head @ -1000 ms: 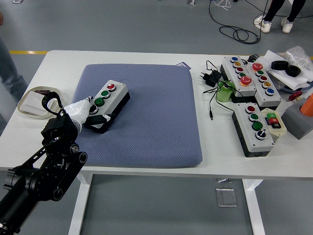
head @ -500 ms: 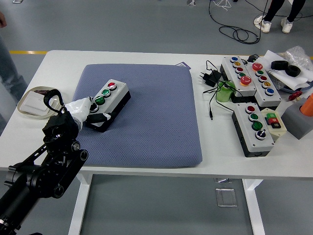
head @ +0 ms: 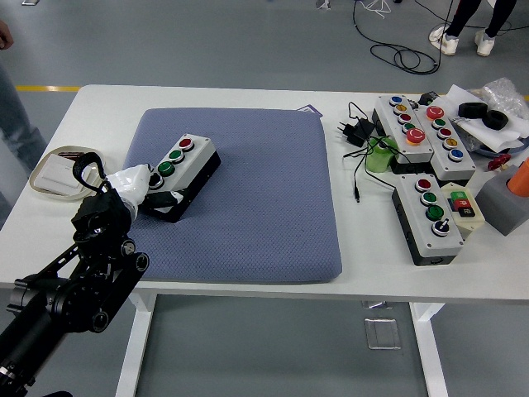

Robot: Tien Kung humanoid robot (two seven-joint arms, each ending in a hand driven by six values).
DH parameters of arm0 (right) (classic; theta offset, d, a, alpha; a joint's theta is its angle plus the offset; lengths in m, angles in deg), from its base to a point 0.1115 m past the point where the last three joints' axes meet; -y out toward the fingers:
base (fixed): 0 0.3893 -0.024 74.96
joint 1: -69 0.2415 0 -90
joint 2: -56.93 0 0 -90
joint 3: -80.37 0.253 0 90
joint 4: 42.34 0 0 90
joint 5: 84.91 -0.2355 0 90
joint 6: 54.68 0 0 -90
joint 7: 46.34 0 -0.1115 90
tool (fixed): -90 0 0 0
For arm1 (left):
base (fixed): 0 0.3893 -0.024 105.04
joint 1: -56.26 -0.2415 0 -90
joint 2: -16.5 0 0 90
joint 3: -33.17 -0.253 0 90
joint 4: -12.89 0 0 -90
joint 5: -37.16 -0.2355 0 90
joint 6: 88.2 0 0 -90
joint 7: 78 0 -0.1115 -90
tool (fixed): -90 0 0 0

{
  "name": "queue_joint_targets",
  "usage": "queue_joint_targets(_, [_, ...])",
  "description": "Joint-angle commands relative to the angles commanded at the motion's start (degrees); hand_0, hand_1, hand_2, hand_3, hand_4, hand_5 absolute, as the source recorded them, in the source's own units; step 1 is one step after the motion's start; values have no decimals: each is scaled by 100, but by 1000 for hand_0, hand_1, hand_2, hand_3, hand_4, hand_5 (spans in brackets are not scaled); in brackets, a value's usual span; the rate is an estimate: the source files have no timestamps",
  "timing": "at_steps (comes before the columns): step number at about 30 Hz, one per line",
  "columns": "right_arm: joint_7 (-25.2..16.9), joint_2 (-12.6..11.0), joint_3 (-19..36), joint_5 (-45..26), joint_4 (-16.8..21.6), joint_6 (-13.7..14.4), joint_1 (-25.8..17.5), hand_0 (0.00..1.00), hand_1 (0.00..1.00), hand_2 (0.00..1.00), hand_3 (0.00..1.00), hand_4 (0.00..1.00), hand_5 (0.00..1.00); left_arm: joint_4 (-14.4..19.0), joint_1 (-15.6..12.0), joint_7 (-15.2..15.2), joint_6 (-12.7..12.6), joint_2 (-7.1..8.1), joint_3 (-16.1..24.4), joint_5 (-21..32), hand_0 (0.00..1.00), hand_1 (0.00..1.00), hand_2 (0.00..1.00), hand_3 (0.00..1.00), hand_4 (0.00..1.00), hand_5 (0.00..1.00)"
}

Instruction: Pick up the button,place it on the desk,press the button,press the button

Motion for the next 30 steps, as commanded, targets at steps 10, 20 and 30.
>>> queue_joint_targets(10, [0, -2, 3, -2, 0, 3, 2, 646, 634, 662, 581, 373, 235, -116, 33, -489, -560, 75, -114, 0, 251, 207, 227, 278, 431, 21])
queue_joint_targets(20, [1, -3, 2, -12, 0, 6, 7, 646, 634, 662, 581, 373, 234, -212, 90, -931, -1049, 309, -398, 0, 129, 87, 118, 197, 207, 2])
queue_joint_targets(30, [8, -1, 19, 2, 0, 4, 3, 646, 634, 662, 581, 373, 235, -399, 225, -1208, -1224, 595, -842, 0, 89, 33, 103, 177, 49, 2])
